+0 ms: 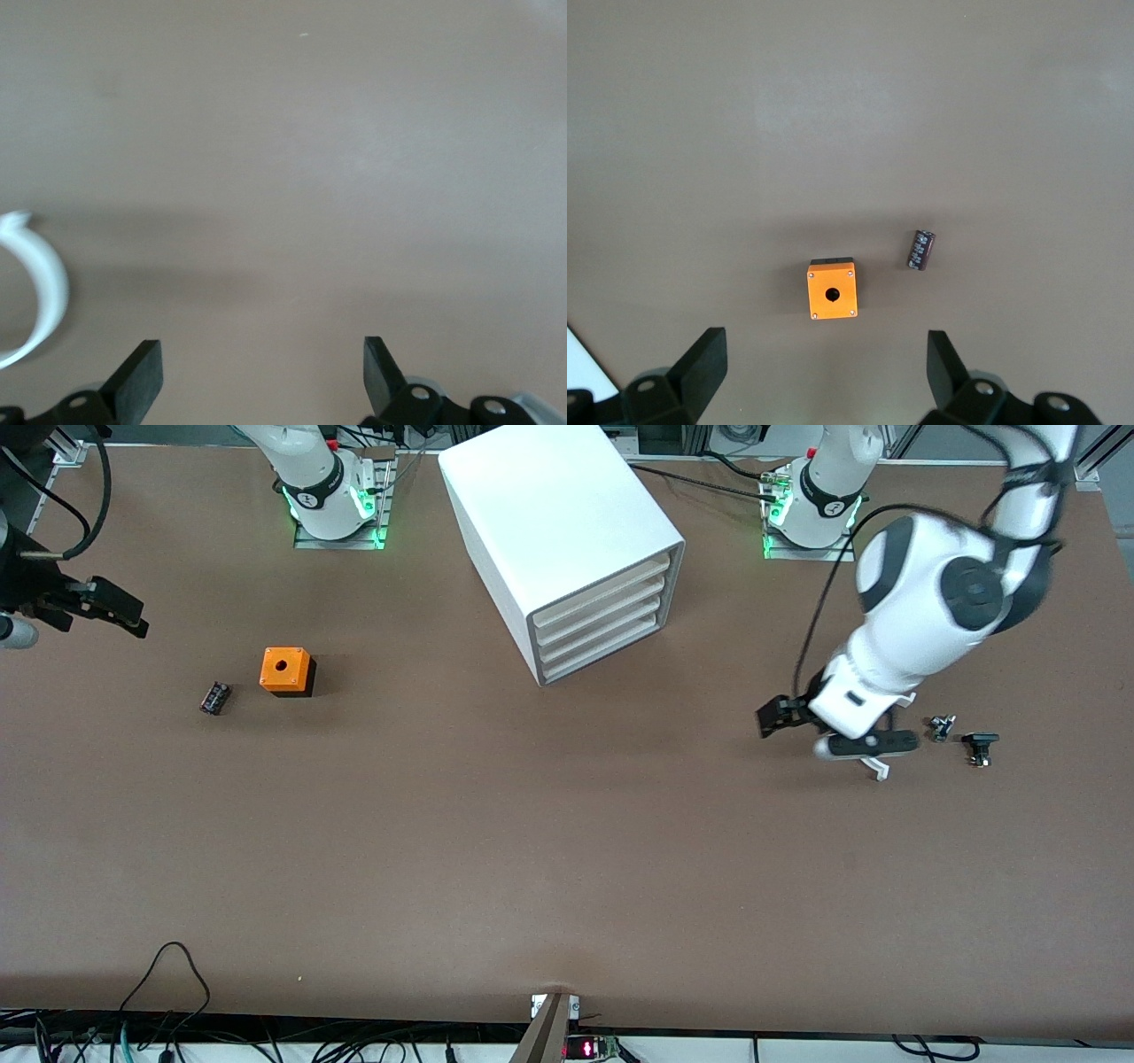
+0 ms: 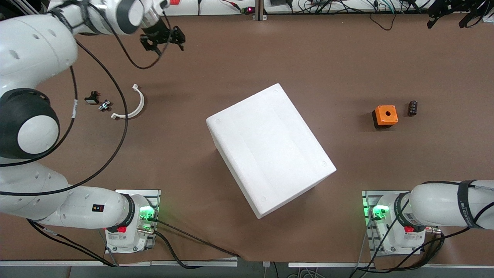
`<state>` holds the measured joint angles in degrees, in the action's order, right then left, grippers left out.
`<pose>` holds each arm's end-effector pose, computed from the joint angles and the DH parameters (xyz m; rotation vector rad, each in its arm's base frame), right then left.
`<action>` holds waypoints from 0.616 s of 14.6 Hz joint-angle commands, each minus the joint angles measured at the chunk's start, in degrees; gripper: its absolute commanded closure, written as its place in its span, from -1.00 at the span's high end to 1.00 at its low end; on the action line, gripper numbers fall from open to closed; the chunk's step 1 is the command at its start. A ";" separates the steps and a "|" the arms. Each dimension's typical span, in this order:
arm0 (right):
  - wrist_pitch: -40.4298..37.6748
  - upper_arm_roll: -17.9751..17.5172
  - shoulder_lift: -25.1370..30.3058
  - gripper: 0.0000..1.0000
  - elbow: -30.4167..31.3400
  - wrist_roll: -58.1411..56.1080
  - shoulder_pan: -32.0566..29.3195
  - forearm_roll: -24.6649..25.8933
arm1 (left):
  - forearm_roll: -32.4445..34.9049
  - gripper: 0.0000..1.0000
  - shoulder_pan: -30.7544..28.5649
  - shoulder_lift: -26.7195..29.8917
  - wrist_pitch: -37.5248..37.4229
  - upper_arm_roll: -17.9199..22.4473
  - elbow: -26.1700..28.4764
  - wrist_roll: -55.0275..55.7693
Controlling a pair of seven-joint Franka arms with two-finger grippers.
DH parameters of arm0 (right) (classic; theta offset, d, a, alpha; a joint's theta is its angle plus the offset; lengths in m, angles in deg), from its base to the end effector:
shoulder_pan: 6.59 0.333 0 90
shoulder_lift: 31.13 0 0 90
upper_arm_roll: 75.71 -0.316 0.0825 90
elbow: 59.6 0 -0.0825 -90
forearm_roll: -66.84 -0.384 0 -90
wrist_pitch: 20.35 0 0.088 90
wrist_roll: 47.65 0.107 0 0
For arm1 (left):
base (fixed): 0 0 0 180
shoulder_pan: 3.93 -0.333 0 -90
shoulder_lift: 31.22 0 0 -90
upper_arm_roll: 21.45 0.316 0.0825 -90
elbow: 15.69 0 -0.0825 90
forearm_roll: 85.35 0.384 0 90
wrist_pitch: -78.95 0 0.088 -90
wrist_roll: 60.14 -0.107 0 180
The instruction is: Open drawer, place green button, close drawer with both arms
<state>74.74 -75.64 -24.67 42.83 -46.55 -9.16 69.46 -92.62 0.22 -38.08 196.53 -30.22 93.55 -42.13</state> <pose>0.5225 -0.0286 0.5902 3.0949 -0.0942 -0.0247 0.5756 -0.1364 0.4387 2.9996 0.2216 -0.0140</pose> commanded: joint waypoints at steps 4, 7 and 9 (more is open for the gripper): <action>3.43 0.29 0.31 1.00 1.47 -1.36 0.20 -1.12 | 1.81 1.00 -0.19 5.26 -22.10 8.14 -11.06 -11.40; 4.57 0.11 -0.13 1.00 1.38 -1.27 0.28 -1.21 | 6.30 1.00 -0.11 6.50 -28.52 8.68 -15.71 -13.08; 4.23 0.03 -0.22 1.00 1.38 -1.27 0.37 -1.21 | 9.11 1.00 0.85 5.98 -30.12 8.50 -17.66 -12.74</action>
<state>78.53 -75.67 -24.96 43.97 -46.69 -9.03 69.36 -86.49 -0.18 -30.98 168.97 -21.65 78.77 -54.03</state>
